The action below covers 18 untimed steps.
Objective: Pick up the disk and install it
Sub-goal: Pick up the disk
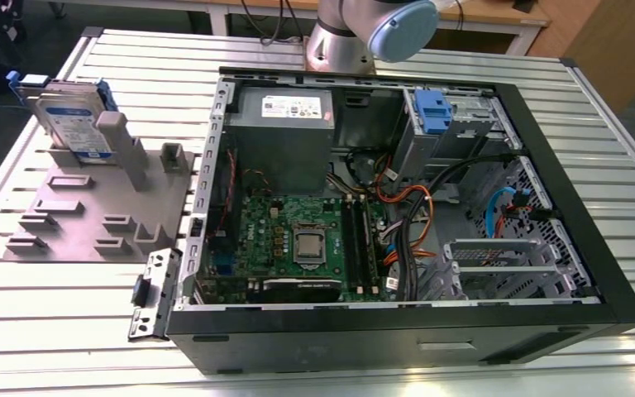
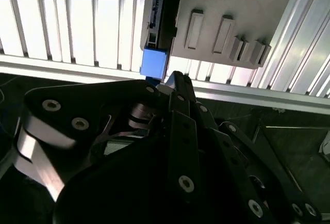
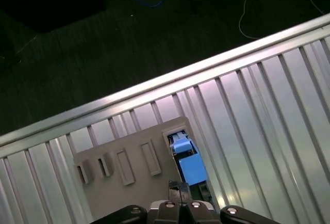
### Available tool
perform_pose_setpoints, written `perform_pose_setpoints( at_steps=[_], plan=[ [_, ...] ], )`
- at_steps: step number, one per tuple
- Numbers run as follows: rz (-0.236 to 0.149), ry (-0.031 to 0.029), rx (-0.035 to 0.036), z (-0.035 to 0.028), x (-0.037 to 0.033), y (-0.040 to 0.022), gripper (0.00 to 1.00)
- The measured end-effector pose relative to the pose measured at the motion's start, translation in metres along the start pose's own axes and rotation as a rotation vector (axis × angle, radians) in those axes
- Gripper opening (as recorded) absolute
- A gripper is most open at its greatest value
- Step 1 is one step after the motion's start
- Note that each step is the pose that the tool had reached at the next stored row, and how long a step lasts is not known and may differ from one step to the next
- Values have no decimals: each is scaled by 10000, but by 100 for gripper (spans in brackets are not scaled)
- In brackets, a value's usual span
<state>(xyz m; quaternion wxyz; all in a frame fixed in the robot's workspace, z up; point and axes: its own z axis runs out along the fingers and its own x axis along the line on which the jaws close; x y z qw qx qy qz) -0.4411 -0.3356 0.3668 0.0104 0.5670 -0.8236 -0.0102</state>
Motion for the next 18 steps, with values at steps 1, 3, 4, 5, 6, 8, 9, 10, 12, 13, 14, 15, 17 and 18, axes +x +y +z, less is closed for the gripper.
perform_pose_setpoints(
  at_steps=[1,3,4,5,6,8,9,10,12,13,14,15,17,18],
  plan=[
    [-176,5,1,1,0,0,11],
    [-507,13,6,4,0,0,11],
    [-671,16,10,6,0,0,11],
    [-846,19,16,8,0,0,11],
    [-979,19,28,12,0,0,11],
    [-1059,-2,102,21,0,0,11],
    [-1059,-14,138,24,0,0,11],
    [-1062,-19,154,25,0,-1,11],
    [-1071,-20,159,26,0,-1,11],
    [-1077,-20,159,26,0,0,11],
    [-1082,-19,158,25,0,0,11],
    [-1082,-19,158,25,0,0,11],
    [-1083,-20,159,26,0,0,11],
    [-1083,-20,159,26,0,0,11]
  ],
)
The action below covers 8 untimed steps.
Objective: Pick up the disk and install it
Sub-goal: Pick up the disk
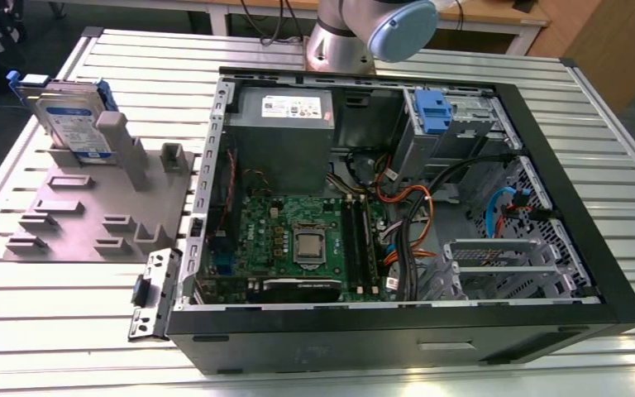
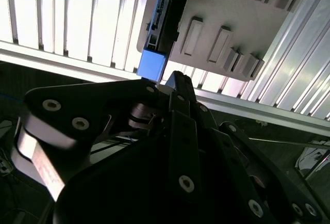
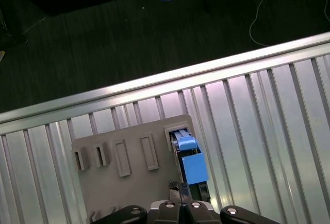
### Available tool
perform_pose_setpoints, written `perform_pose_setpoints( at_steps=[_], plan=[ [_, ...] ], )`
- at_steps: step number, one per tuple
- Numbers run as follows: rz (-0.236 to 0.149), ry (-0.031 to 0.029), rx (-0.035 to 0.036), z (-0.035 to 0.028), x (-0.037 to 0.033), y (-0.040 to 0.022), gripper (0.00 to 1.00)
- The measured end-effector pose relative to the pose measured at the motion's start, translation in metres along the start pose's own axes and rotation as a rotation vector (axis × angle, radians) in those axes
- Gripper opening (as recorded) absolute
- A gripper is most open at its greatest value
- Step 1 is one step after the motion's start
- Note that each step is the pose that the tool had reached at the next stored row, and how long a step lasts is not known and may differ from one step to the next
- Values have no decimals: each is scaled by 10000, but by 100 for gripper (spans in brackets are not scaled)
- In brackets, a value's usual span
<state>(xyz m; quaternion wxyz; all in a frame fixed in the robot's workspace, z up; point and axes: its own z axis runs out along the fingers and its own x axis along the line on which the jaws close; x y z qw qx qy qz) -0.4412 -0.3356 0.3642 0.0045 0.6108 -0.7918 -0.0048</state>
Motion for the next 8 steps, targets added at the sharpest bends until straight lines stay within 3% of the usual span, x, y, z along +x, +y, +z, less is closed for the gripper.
perform_pose_setpoints(
  at_steps=[8],
  plan=[
    [-83,2,-1,2,0,0,11]
  ],
)
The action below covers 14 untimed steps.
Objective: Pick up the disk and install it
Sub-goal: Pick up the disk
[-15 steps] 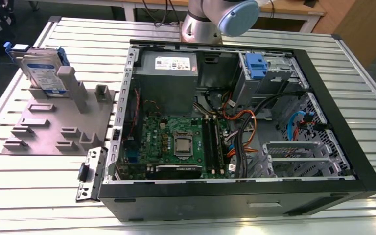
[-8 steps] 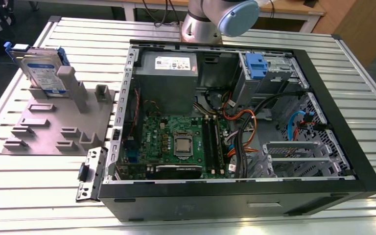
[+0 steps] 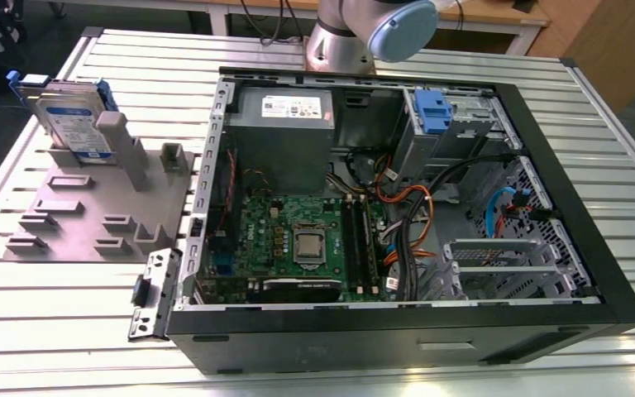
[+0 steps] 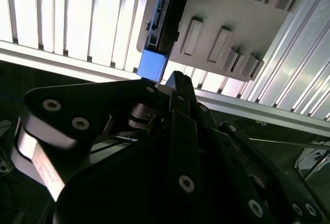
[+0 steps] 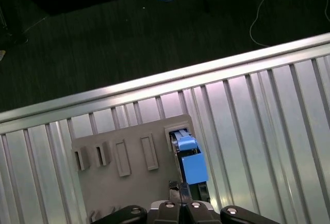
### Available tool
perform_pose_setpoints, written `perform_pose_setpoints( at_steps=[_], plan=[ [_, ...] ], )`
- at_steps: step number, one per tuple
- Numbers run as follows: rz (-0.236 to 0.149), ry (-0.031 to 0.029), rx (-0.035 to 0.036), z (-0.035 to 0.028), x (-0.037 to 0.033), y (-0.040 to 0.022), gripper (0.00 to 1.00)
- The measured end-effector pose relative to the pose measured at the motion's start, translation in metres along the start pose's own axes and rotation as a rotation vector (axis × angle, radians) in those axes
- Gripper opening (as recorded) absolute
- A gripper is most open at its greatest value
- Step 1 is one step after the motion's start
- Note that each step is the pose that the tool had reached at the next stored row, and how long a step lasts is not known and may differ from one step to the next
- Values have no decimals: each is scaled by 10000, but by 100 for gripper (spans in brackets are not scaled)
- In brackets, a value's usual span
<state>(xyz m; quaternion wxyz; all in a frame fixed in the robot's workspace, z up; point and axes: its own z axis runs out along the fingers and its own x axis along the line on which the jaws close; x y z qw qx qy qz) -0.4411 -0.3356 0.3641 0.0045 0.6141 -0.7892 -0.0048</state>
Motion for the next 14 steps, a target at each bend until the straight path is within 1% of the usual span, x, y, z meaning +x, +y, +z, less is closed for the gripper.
perform_pose_setpoints(
  at_steps=[4,6,9,12,13,14],
  plan=[
    [-632,6,3,18,0,0,11],
    [-654,-1,15,41,-16,4,11],
    [-655,-15,45,78,-57,14,11],
    [-671,-34,46,113,-66,15,11],
    [-681,-37,46,122,-66,16,11],
    [-695,-38,46,131,-67,17,17]
  ],
)
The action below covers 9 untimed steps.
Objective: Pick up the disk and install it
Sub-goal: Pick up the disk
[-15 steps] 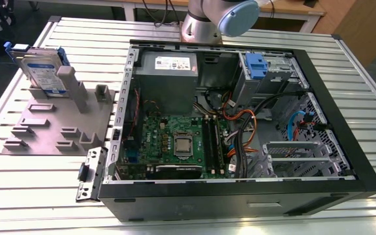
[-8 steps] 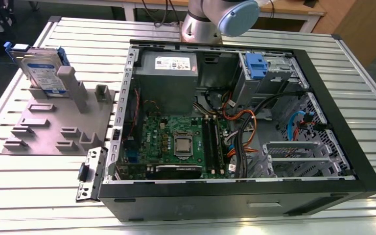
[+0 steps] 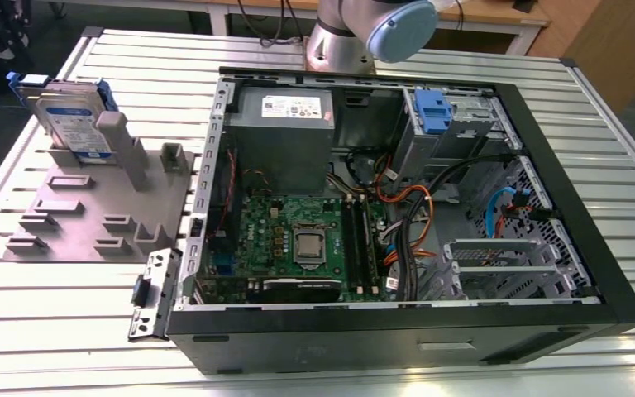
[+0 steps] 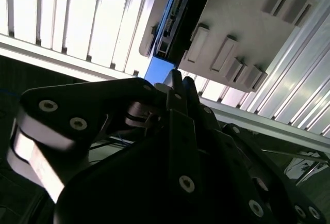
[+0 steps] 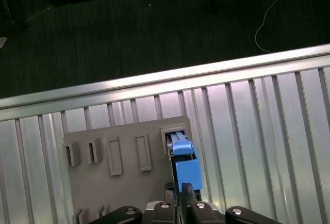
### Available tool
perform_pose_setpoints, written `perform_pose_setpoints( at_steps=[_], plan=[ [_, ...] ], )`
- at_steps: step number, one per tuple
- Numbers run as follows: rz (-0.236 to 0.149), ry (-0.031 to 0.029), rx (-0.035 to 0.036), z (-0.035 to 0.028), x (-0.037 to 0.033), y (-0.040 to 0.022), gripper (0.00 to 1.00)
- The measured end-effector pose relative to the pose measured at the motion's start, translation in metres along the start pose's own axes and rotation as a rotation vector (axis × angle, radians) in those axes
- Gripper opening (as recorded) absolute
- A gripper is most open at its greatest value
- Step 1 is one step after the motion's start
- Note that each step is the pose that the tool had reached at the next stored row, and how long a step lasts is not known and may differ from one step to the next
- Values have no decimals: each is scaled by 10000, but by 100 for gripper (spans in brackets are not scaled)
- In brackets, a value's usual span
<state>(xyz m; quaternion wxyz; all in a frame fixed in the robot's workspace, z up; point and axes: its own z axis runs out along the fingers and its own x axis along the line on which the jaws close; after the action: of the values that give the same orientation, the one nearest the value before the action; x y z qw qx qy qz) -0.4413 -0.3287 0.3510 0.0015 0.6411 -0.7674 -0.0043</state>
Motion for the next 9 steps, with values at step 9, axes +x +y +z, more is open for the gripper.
perform_pose_setpoints(
  at_steps=[9],
  plan=[
    [-112,-10,-3,107,-29,28,53]
  ],
)
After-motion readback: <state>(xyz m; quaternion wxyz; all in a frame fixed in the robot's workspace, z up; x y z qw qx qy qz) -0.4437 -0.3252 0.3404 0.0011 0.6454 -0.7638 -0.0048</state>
